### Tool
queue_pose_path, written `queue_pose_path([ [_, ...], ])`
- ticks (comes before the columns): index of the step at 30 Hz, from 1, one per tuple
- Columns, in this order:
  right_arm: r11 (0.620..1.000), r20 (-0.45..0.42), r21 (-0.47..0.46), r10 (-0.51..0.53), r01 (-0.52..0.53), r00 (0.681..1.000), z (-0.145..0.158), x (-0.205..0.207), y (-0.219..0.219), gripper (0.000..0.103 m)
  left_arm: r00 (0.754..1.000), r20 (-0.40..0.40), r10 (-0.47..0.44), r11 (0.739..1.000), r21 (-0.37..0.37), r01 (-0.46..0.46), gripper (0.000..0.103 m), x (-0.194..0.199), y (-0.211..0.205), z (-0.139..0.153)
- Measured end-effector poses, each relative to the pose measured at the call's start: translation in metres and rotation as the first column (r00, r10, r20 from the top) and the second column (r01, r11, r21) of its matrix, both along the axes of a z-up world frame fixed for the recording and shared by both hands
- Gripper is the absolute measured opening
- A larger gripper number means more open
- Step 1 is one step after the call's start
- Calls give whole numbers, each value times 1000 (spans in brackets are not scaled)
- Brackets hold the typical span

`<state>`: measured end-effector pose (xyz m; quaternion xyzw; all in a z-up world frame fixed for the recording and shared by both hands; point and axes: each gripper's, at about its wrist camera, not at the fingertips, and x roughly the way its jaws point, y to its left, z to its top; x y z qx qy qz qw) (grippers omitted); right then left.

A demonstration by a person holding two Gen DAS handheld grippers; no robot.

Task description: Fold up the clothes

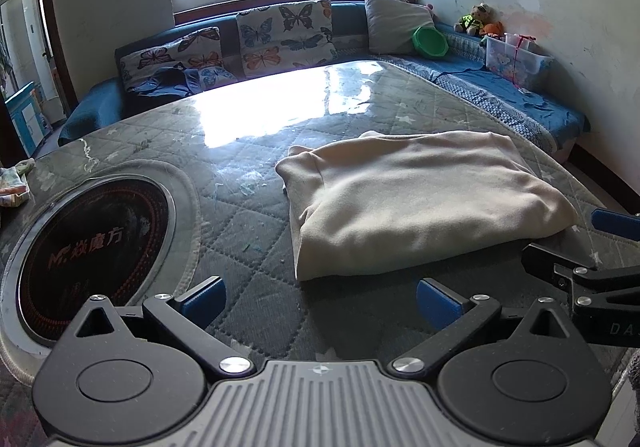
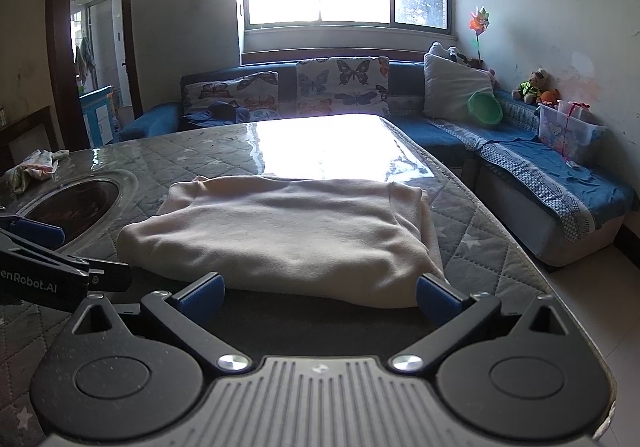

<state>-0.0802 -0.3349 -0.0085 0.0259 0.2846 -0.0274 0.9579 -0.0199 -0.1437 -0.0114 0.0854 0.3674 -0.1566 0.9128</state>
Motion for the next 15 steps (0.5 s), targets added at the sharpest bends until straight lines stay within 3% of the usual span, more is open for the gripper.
queue_pose_path([
  [15, 1000, -33, 9, 18, -18, 999, -3, -1, 9, 103, 1000, -24, 7, 1000, 22, -6, 103, -6, 4, -10],
])
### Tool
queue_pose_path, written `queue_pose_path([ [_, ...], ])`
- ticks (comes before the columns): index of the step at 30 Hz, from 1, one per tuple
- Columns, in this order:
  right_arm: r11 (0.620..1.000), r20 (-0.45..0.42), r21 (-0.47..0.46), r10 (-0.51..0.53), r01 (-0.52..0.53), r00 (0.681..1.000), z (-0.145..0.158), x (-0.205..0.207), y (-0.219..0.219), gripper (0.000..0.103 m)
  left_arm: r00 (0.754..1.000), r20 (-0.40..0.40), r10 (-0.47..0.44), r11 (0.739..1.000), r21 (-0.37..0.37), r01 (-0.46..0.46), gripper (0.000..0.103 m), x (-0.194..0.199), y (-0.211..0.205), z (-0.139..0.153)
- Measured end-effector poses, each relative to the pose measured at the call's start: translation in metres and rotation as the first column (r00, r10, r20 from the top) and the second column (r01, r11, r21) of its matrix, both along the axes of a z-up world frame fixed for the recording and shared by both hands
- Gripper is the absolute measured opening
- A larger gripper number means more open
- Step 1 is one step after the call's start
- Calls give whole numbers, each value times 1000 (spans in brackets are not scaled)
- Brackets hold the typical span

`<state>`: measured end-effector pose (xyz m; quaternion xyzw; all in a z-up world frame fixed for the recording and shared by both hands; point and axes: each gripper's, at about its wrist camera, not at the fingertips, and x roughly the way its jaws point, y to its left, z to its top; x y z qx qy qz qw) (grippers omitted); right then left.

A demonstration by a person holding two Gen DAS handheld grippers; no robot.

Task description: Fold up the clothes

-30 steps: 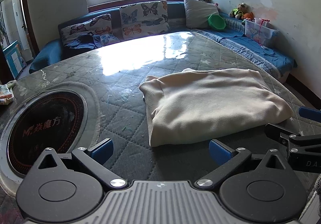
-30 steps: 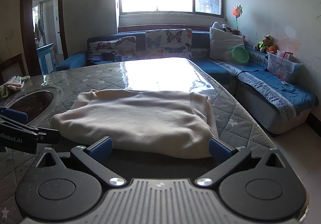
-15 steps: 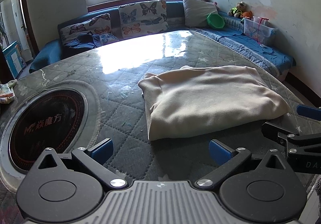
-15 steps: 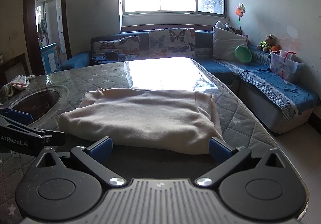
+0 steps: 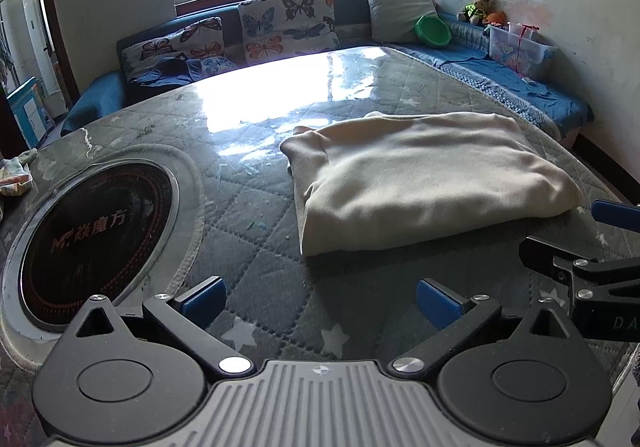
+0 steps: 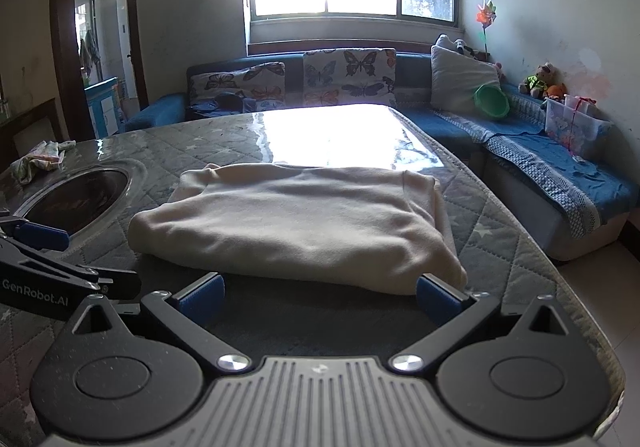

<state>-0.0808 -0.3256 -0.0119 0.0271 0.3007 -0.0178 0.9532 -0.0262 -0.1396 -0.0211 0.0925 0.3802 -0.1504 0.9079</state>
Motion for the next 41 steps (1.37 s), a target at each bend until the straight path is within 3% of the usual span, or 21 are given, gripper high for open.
queue_pose_path([
  [41, 999, -35, -1, 37, -37, 999, 0, -19, 22, 103, 1000, -7, 25, 1000, 10, -25, 103, -31, 10, -9],
])
